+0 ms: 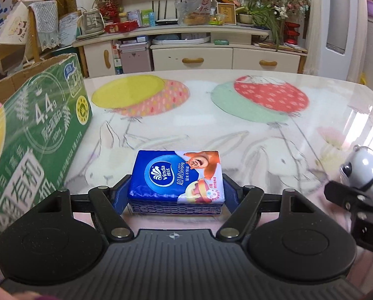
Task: Organize rigid objects
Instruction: 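Carry the tissue pack and white toy toward the cardboard box with both grippers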
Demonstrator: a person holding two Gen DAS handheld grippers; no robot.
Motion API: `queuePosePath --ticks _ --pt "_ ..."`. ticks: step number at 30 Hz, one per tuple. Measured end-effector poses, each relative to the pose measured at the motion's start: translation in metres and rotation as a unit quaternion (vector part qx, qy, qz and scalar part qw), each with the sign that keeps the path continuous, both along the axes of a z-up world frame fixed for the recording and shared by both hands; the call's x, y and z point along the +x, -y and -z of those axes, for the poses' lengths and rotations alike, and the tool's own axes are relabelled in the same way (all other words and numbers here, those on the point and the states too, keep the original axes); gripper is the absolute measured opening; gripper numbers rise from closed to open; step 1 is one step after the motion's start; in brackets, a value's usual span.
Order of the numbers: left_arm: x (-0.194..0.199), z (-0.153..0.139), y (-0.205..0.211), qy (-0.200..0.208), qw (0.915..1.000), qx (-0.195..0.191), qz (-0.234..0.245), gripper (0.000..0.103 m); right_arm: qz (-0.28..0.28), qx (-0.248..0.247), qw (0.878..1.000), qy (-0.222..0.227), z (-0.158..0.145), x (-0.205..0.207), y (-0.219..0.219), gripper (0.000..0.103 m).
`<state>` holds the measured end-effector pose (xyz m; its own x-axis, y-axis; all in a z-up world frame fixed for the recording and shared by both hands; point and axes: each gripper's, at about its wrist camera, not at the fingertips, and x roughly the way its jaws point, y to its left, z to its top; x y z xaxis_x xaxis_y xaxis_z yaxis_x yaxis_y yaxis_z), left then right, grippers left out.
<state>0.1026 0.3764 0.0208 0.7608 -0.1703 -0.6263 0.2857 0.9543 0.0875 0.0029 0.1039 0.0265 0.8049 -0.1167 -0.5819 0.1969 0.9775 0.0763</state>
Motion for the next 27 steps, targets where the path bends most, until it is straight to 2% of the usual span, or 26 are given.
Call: queuePosePath --ticks 11,27 --pt "-0.036 0.006 -0.001 -0.005 0.9997 -0.008 0.024 0.090 0.024 -0.010 1.000 0.006 -0.003 -0.027 -0.012 0.071" --pt "-0.071 0.003 -0.017 -0.028 0.9985 -0.032 0.034 0.090 0.028 -0.016 0.999 0.000 -0.013 -0.053 -0.028 0.071"
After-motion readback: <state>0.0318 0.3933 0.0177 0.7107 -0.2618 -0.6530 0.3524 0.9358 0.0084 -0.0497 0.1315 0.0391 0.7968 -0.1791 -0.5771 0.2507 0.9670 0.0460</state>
